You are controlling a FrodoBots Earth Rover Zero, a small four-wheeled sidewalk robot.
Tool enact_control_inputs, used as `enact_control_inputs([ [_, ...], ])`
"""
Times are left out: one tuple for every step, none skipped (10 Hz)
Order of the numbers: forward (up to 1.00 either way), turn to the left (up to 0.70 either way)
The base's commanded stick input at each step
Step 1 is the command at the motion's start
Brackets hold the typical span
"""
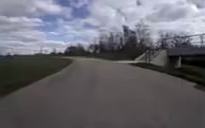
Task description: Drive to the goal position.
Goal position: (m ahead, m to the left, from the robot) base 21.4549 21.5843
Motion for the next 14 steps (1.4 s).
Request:
enact_control_inputs([
  [1.00, 0.00],
  [1.00, 0.00],
  [1.00, 0.00],
  [1.00, 0.00],
  [1.00, 0.00],
  [1.00, 0.00],
  [1.00, 0.00],
  [1.00, 0.00],
  [1.00, 0.01],
  [1.00, 0.10],
  [1.00, 0.24],
  [1.00, 0.12],
  [1.00, 0.05],
  [1.00, 0.00],
])
